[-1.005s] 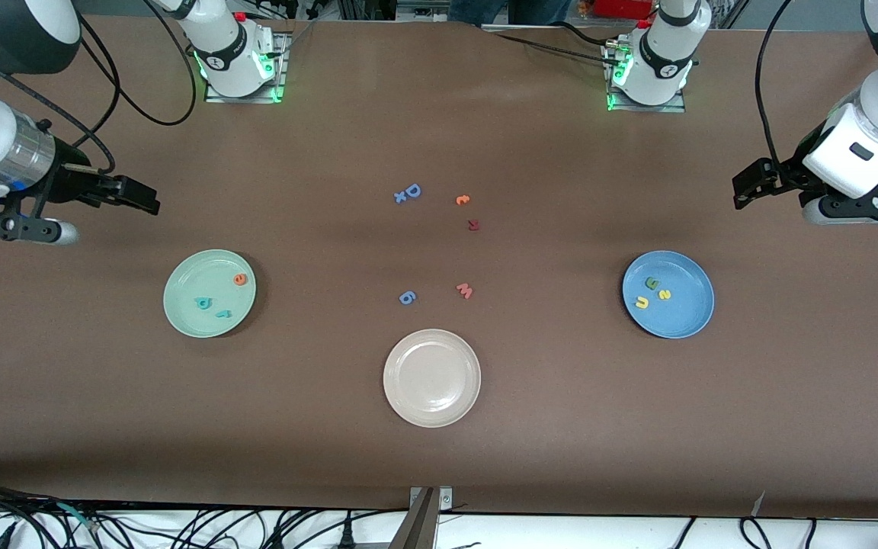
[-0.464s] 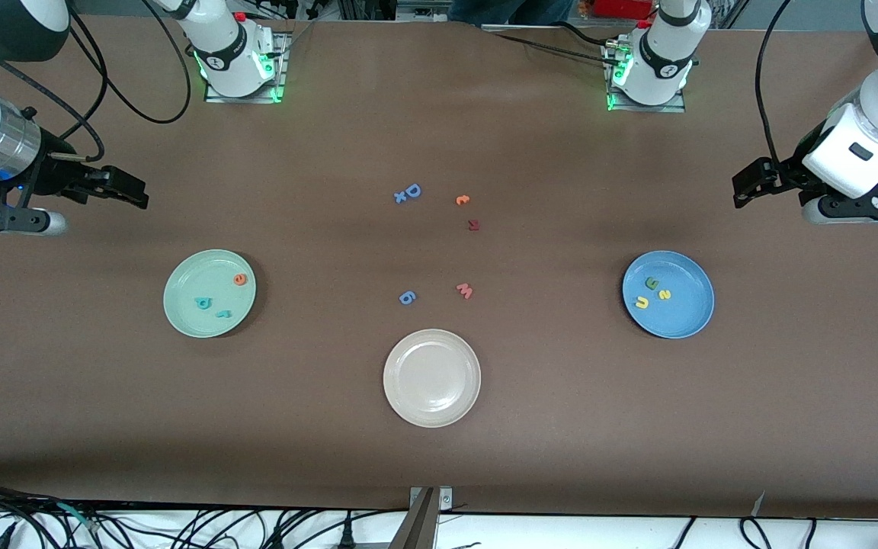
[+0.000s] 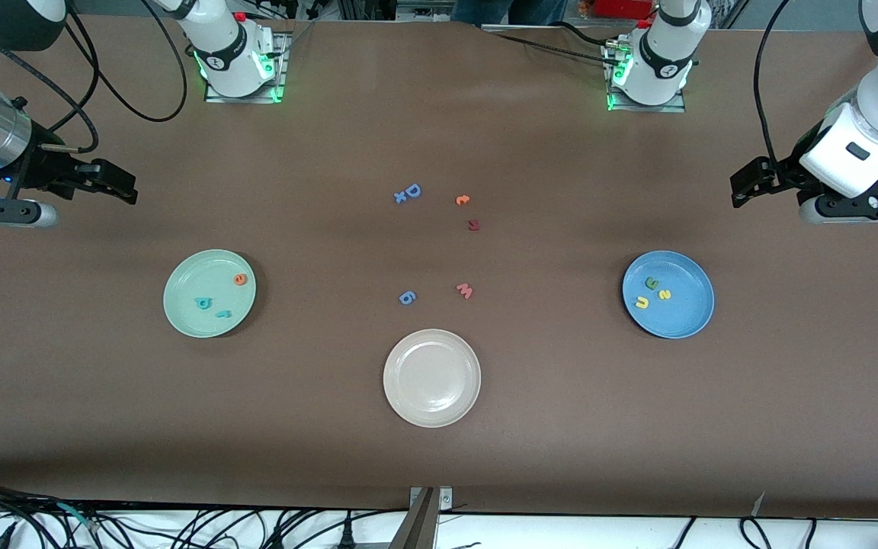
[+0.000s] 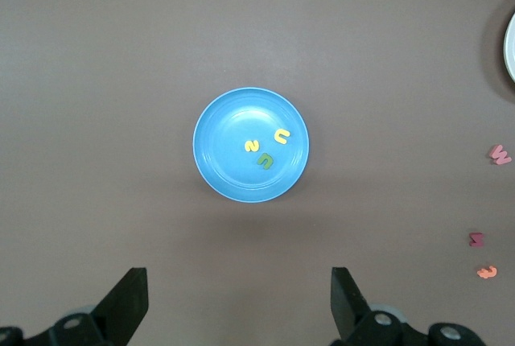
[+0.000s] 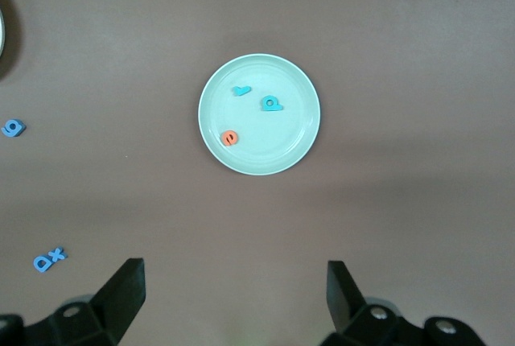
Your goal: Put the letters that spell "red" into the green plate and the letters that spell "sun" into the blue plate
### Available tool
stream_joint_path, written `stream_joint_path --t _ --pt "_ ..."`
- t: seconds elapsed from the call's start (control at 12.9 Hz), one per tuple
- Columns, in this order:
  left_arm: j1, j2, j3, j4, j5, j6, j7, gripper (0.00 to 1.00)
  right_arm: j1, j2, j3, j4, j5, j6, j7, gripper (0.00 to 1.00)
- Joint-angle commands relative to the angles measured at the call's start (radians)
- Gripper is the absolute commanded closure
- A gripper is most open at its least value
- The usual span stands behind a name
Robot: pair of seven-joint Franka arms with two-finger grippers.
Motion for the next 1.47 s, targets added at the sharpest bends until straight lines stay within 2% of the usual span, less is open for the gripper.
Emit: stream_joint_path --t 0.0,0.31,0.77,1.39 --pt "-0.006 -0.015 0.005 -0.002 -0.029 -0.015 0.013 0.00 -0.022 -0.020 0.023 -0.007 -0.018 -0.017 -0.012 0.00" --pt "-0.006 -0.015 0.004 -0.002 -0.029 -0.015 0.013 0.00 -0.033 -0.028 0.025 -0.005 -0.021 -0.049 -0.010 0.00" --pt "-0.006 -0.015 0.004 -0.002 -0.029 -0.015 0.013 0.00 -0.046 -0.026 0.026 -0.007 -0.007 0.035 -0.009 0.00" --pt "-0.007 -0.015 0.002 0.000 -0.029 -0.015 0.013 0.00 -0.040 -0.014 0.013 0.002 -0.009 0.009 -0.012 0.00"
